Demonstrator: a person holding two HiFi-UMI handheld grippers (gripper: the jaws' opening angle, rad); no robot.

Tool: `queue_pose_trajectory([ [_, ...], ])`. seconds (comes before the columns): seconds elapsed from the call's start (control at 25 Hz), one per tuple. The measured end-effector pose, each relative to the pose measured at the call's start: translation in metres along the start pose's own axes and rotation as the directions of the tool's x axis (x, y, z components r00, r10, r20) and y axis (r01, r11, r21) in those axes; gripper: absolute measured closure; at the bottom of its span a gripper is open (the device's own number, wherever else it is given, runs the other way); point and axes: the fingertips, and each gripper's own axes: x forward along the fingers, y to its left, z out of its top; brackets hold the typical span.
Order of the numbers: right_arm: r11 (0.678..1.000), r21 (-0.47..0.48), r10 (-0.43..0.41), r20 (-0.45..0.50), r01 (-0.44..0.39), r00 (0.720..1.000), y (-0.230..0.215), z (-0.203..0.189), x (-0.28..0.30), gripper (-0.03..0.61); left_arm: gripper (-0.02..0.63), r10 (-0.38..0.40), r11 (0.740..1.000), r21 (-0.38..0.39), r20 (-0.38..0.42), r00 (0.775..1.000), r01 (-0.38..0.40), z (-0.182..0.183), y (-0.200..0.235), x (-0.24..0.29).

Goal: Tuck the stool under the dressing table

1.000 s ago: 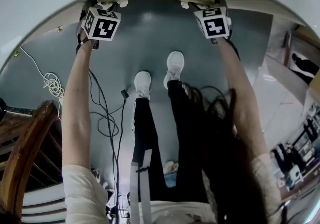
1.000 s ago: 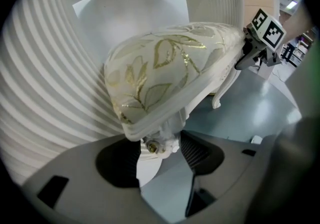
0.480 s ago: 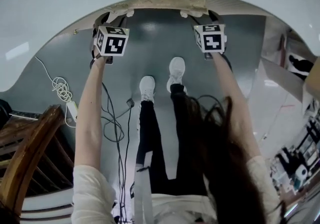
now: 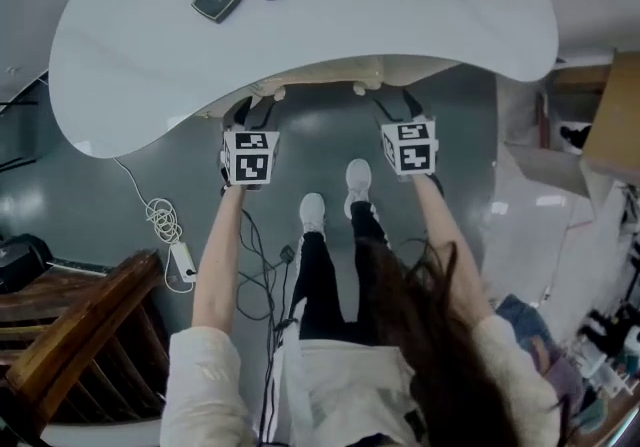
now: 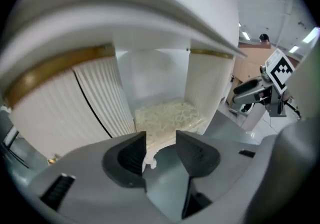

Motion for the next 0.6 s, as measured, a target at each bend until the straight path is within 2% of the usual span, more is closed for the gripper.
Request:
queue_pose_trajectory([
  [0.08, 0.999, 0.029, -0.032, 0.059, 0.030, 0.998, 0.001, 0.026, -0.041, 0.383, 0.461, 0.005, 0.999, -0.036, 0.074, 0.997, -0.002, 0.032, -0.008, -0.042],
  [0.2, 0.995, 0.065, -0.090, 0.174, 0.080, 0.981, 0.005, 0.070, -0.103, 0.503, 0.536, 0.024, 0.995, -0.103, 0.192, 0.981, -0.004, 0.078, -0.020, -0.105],
  [0.28, 0.993, 0.070, -0.111, 0.252, 0.097, 0.961, 0.011, 0.095, -0.146, 0.549, 0.574, 0.032, 0.995, -0.101, 0.267, 0.963, -0.005, 0.104, -0.031, -0.145],
  [0.48, 0.991, 0.106, -0.122, 0.423, 0.084, 0.898, 0.042, 0.140, -0.249, 0.572, 0.589, 0.038, 0.996, -0.084, 0.414, 0.910, -0.003, 0.150, -0.053, -0.235],
  [0.6, 0.991, 0.075, -0.132, 0.481, 0.110, 0.867, 0.057, 0.155, -0.289, 0.574, 0.592, 0.021, 0.998, -0.055, 0.496, 0.868, 0.007, 0.181, -0.059, -0.284],
])
